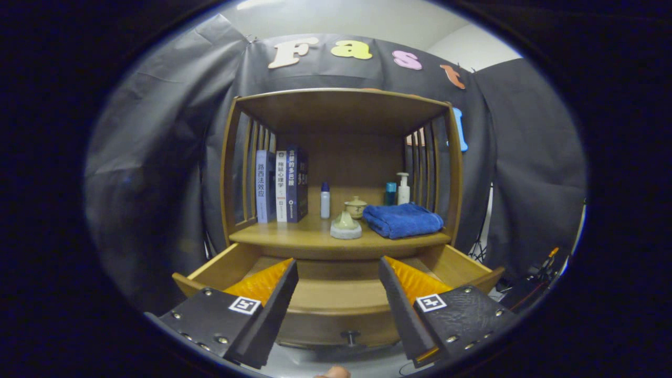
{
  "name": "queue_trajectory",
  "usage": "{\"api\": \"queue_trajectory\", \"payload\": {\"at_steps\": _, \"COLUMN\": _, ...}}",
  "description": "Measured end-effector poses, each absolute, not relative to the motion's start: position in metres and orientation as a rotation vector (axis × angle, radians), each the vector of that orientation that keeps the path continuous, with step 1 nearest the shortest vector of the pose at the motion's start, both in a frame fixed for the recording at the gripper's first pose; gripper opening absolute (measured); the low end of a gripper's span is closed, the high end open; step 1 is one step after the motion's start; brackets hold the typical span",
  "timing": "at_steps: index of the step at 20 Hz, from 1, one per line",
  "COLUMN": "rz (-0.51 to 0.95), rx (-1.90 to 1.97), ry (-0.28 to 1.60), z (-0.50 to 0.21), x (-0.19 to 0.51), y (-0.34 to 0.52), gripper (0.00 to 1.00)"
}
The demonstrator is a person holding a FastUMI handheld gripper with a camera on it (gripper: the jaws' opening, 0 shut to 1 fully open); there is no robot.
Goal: Pull open the drawer, take out the items inside it, and place them on the countertop above the cabinet.
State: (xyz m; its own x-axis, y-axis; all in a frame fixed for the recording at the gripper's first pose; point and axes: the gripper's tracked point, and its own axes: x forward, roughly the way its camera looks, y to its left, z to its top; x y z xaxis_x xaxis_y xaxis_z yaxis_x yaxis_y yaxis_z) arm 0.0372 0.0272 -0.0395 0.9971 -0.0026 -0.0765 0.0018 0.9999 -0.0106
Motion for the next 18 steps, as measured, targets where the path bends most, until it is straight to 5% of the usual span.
{"api": "queue_trajectory", "payload": {"at_steps": 18, "rz": 0.02, "rx": -0.004, "ry": 0.279, "z": -0.136, "x": 0.036, "y": 0.023, "gripper": 0.92}}
